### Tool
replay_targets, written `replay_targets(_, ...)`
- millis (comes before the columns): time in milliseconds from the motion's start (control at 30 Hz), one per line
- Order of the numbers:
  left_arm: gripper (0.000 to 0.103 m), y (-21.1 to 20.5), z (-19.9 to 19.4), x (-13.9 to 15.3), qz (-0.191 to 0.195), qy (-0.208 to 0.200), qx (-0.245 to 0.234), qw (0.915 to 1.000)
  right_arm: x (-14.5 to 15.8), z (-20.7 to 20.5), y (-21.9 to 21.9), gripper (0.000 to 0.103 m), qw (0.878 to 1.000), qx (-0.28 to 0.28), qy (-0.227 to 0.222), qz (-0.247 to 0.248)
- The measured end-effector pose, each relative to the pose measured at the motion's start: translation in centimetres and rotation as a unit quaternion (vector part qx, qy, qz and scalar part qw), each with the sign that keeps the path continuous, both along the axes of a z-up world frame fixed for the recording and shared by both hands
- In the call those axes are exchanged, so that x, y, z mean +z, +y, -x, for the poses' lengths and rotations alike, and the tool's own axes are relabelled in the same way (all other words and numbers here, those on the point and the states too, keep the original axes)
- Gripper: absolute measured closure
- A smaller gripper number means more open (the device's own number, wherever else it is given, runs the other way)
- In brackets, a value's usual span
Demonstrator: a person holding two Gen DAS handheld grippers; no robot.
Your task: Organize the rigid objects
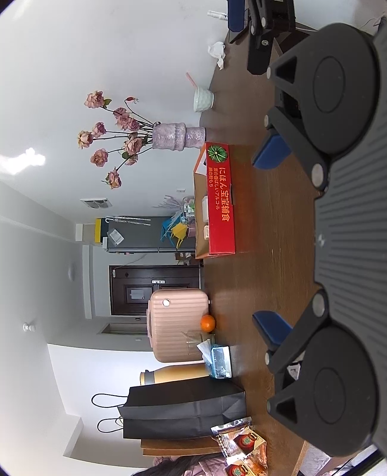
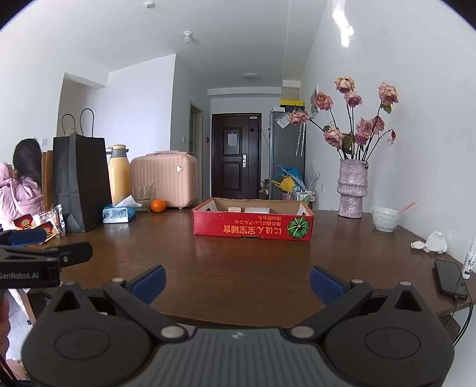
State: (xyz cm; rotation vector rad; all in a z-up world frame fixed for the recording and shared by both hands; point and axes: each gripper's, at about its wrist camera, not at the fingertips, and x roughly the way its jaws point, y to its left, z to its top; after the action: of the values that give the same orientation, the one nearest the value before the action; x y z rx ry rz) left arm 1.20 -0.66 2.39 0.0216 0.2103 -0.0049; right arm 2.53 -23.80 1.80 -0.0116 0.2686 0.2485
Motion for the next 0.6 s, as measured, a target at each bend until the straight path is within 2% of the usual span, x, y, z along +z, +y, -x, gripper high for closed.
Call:
replay_targets(300,0.000,-0.16,-0.42,0.27,-0.001,0.017,0.006,0.9998,-0.15,-0.36,-0.52,0.000,1.000,-0.010,0.006,-0.012)
replay_targets(600,0.000,-0.67,-0.09,0.19,-0.017,0.004,-0.004,0.9998,-0.26,-0.46,-0.74,0.000,1.000,-0.015,0.011,-0.016)
